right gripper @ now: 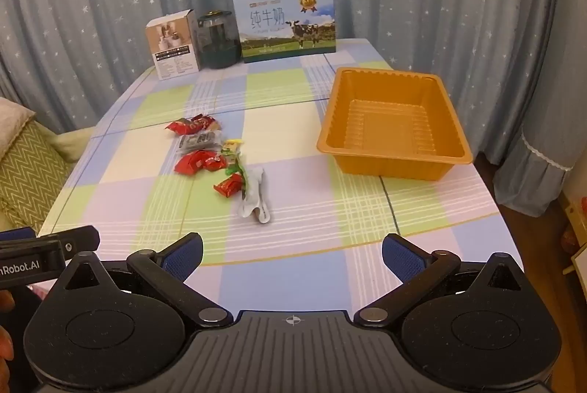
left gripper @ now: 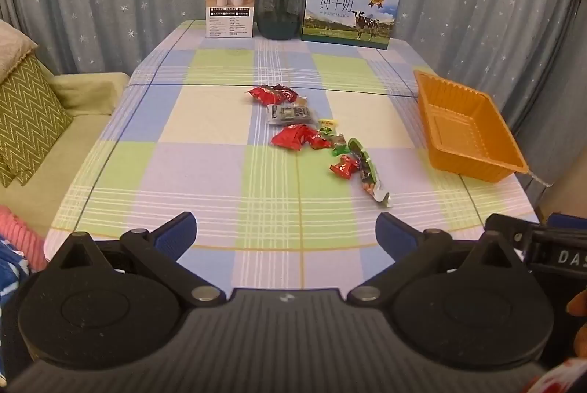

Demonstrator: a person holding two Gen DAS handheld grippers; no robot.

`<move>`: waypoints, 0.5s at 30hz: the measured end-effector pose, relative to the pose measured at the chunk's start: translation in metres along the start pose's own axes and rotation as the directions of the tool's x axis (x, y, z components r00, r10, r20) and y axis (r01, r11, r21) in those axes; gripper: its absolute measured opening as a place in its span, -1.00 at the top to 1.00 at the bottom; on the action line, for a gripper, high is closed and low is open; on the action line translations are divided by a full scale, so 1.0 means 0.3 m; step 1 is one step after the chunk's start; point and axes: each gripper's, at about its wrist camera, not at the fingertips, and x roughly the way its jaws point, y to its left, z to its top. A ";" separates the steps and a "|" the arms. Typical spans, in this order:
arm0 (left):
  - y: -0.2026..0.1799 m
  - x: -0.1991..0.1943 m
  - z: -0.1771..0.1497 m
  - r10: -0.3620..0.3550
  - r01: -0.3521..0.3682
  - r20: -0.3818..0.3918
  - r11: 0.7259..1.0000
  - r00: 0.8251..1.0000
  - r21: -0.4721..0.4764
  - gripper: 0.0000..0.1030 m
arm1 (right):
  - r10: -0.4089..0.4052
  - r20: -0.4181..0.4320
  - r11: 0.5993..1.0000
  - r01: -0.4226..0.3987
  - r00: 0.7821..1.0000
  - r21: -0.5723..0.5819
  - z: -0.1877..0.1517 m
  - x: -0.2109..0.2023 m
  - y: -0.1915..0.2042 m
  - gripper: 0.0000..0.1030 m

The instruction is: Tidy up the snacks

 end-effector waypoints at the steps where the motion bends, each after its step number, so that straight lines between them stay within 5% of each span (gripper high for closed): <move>1: 0.001 0.001 0.000 -0.008 0.008 0.001 1.000 1.000 -0.011 -1.00 | -0.001 -0.001 1.000 0.001 1.000 0.000 0.001 0.000 -0.001 -1.00; 15: 0.013 -0.001 -0.003 -0.013 0.014 0.029 1.000 0.999 -0.014 -1.00 | 0.009 -0.004 1.000 -0.009 1.000 0.004 0.000 0.006 0.013 -1.00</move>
